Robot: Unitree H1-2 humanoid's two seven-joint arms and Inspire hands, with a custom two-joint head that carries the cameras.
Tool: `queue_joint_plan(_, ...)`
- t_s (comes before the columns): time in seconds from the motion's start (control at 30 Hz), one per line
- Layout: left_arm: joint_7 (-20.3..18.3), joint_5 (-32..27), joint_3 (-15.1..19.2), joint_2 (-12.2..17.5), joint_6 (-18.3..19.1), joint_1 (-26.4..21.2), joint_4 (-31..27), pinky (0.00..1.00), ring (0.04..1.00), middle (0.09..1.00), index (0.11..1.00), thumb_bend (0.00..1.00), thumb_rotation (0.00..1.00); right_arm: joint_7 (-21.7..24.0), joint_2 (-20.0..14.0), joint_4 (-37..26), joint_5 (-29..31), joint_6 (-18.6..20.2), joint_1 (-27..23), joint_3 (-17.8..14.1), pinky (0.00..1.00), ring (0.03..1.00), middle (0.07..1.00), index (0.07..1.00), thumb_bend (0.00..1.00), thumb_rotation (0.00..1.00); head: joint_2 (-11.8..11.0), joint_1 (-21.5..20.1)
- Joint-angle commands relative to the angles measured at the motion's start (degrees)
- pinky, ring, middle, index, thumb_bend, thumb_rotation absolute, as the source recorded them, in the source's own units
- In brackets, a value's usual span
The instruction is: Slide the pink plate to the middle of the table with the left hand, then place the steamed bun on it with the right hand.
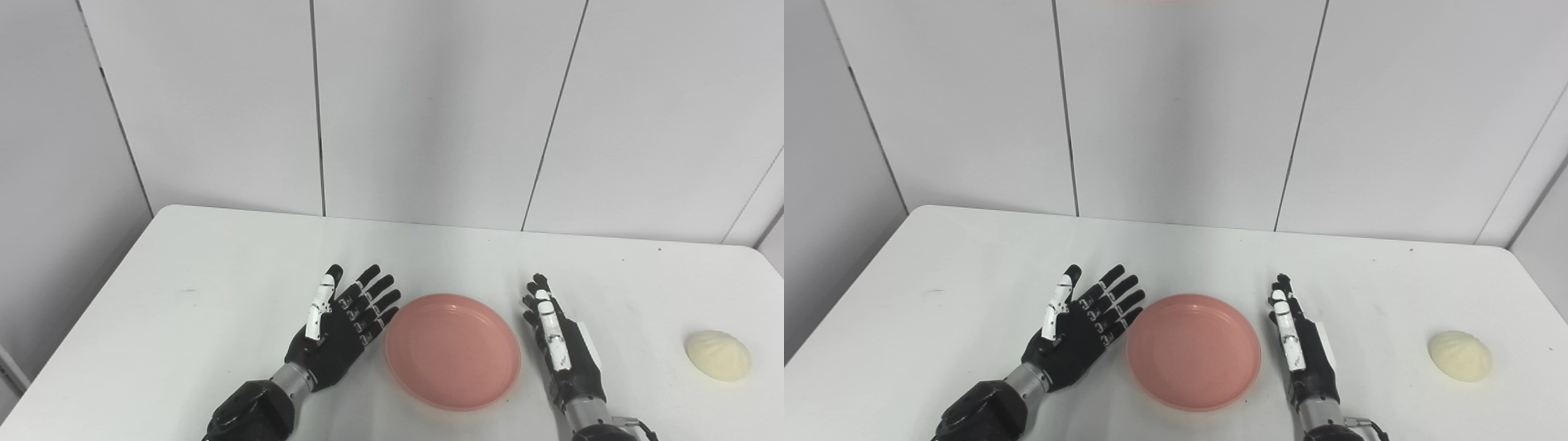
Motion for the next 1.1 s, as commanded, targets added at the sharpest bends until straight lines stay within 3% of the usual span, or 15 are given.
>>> queue_joint_plan(0.0, 1.4, 1.4, -0.1, 0.9, 3.6, 2.4, 2.9, 1.0, 0.979, 0.99, 1.0, 0.56, 1.0, -0.1, 0.1, 0.5, -1.1, -0.3, 0.6, 0.7, 0.94, 0.949, 0.958, 0.965, 0.27, 1.0, 0.0, 0.0)
queue_joint_plan(0.13, 1.3, 1.3, 0.2, 1.3, 3.3, 2.4, 3.3, 1.0, 0.979, 0.988, 0.999, 0.56, 1.0, -1.9, -0.3, 0.8, -3.8, -3.8, -0.5, 0.6, 0.92, 0.932, 0.943, 0.951, 0.31, 1.0, -0.6, -3.5)
queue_joint_plan(0.4, 0.2, 1.2, 1.3, 3.0, 2.7, 1.9, 5.4, 0.97, 0.954, 0.966, 0.973, 0.57, 0.97, -5.5, -3.2, -2.2, -8.8, -8.1, -4.5, -1.8, 0.93, 0.887, 0.905, 0.934, 0.52, 1.0, -2.5, -10.0)
queue_joint_plan(0.47, -0.5, 1.3, 1.6, 3.5, 2.1, 1.7, 6.2, 0.95, 0.944, 0.957, 0.966, 0.57, 0.96, -6.2, -4.8, -2.7, -11.1, -10.0, -5.3, -1.9, 0.83, 0.865, 0.904, 0.914, 0.59, 1.0, -2.8, -11.4)
queue_joint_plan(0.57, -1.6, 1.5, 2.1, 4.1, 1.2, 1.4, 7.6, 0.95, 0.935, 0.952, 0.959, 0.58, 0.95, -7.6, -6.6, -5.4, -15.2, -10.6, -6.1, -1.9, 0.78, 0.85, 0.907, 0.916, 0.62, 0.99, -3.1, -12.8)
queue_joint_plan(0.67, -3.2, 1.5, 2.6, 5.0, 0.2, 0.8, 9.4, 0.95, 0.935, 0.952, 0.96, 0.59, 0.93, -8.1, -7.7, -11.2, -17.9, -8.5, -6.6, -2.3, 0.75, 0.83, 0.909, 0.922, 0.6, 0.96, -3.7, -15.5)
queue_joint_plan(0.7, -3.7, 1.5, 2.7, 5.3, -0.1, 0.7, 10.0, 0.95, 0.936, 0.953, 0.96, 0.59, 0.93, -7.8, -7.9, -12.4, -17.9, -7.8, -6.7, -2.5, 0.8, 0.863, 0.929, 0.944, 0.64, 0.95, -3.7, -15.7)
queue_joint_plan(0.8, -5.5, 1.6, 3.4, 6.3, -1.7, -0.2, 13.2, 0.95, 0.94, 0.957, 0.961, 0.6, 0.91, -8.1, -9.1, -16.4, -21.8, -4.8, -7.8, -3.4, 0.76, 0.848, 0.918, 0.943, 0.69, 0.96, -4.0, -17.8)
queue_joint_plan(0.97, -6.2, 1.9, 4.6, 7.2, -2.4, -1.1, 15.8, 0.92, 0.919, 0.935, 0.942, 0.6, 0.88, -7.8, -13.3, -20.9, -34.6, 2.4, -9.5, -4.8, 0.75, 0.809, 0.879, 0.93, 0.74, 0.9, -4.0, -19.9)
queue_joint_plan(1.07, -6.6, 2.3, 4.6, 7.7, -3.7, -1.5, 17.0, 0.92, 0.913, 0.93, 0.933, 0.61, 0.87, -6.4, -16.1, -21.9, -38.0, 5.1, -9.9, -5.5, 0.65, 0.777, 0.871, 0.933, 0.8, 0.87, -3.8, -20.5)
